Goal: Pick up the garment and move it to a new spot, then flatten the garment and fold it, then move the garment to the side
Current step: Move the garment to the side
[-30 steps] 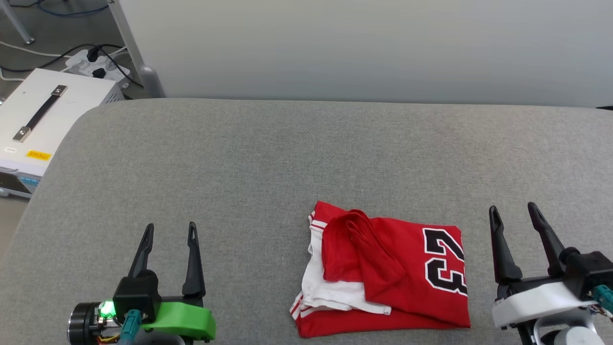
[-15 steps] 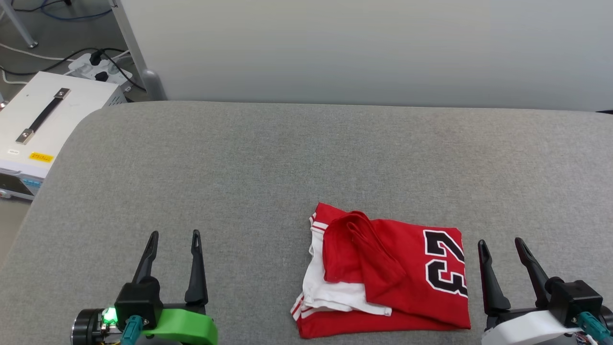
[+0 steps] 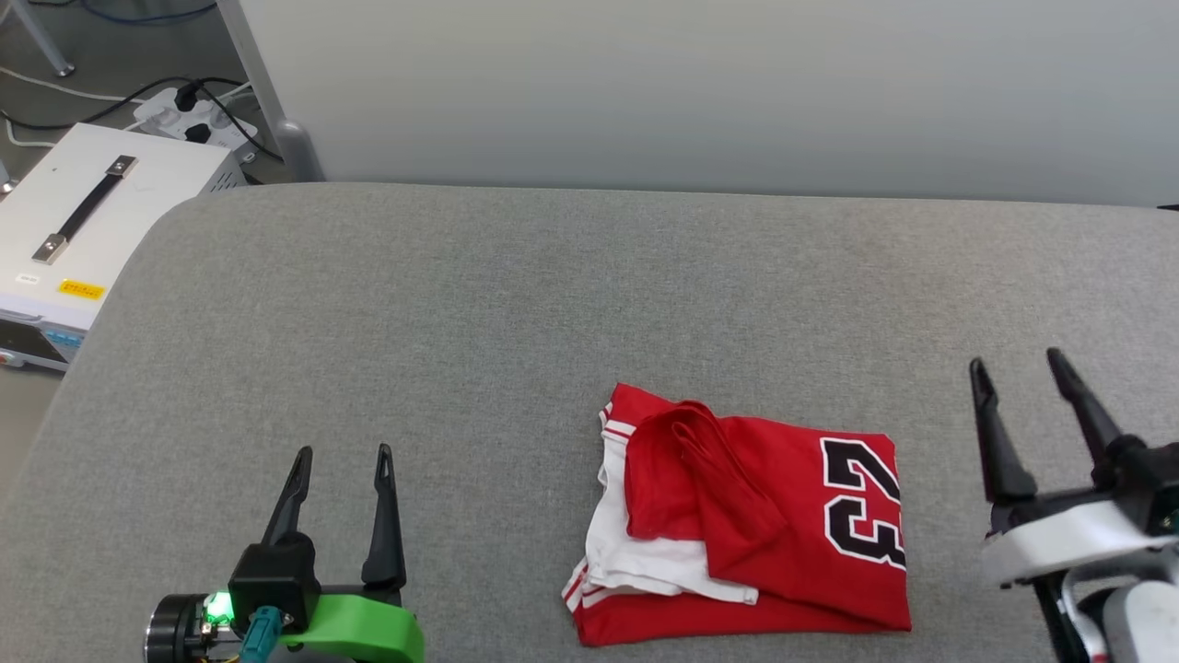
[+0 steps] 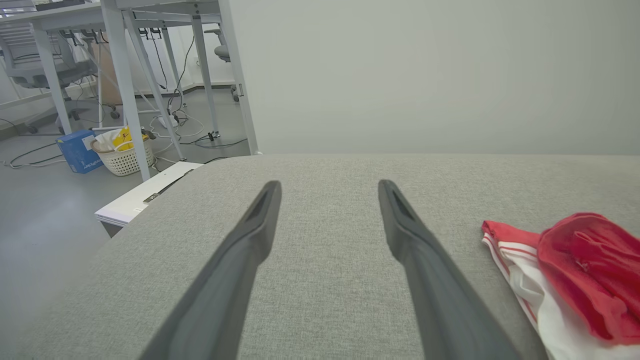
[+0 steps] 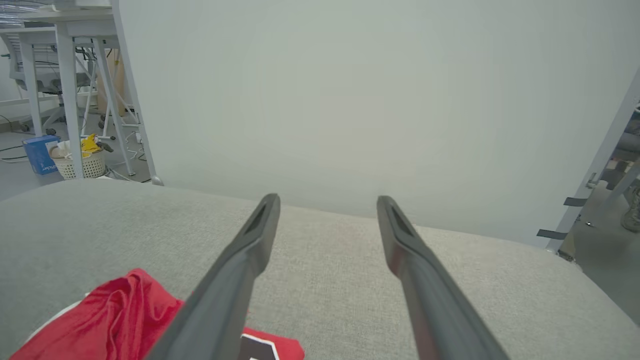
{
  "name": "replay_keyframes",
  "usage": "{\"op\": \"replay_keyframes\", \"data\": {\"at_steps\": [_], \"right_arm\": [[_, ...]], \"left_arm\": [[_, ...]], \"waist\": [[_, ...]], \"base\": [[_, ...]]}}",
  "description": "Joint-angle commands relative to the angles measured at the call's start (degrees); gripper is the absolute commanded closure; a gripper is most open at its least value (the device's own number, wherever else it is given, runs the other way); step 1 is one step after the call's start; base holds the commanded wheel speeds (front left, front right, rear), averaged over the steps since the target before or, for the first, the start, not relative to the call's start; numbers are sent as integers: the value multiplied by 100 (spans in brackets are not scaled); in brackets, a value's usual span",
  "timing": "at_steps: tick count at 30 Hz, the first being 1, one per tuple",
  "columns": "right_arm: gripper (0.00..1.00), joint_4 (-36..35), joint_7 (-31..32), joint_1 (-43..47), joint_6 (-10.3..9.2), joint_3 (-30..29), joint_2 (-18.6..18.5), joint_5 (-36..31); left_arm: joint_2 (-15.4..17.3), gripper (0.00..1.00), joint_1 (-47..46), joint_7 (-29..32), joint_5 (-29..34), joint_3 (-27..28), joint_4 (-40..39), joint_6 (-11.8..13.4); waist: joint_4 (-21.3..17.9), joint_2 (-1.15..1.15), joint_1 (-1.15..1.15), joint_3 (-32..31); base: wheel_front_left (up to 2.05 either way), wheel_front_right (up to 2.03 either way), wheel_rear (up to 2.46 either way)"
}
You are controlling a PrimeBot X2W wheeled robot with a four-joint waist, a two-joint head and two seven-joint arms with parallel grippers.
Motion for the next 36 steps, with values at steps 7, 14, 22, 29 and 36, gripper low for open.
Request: {"op": "replay_keyframes", "data": {"at_steps": [7, 14, 22, 29, 36], "right_arm": [[0, 222, 1473, -958, -5, 329, -1029, 1098], [0, 35, 3922, -1214, -5, 1168, -2018, 2661], [0, 157, 5672, -940, -5, 1482, -2285, 4144], [0, 682, 5924, -996, -5, 1650, -2044, 4474], [0, 1200, 5748, -1280, -5, 2027, -1730, 4629]], "left_arm": [[-27, 0, -99, -34, -33, 17, 56, -31], [-31, 0, -187, -34, -57, 48, 60, -39], [-37, 0, -313, -34, -85, 20, 65, -40], [-40, 0, -428, -34, -104, -35, 52, -44], [-42, 0, -578, -34, -94, -93, 49, -49]], "waist": [[94, 0, 0, 175], [148, 0, 0, 317], [276, 0, 0, 519], [433, 0, 0, 775], [581, 0, 0, 1012]], "base": [[0, 0, 0], [0, 0, 0], [0, 0, 0], [0, 0, 0], [0, 0, 0]]}}
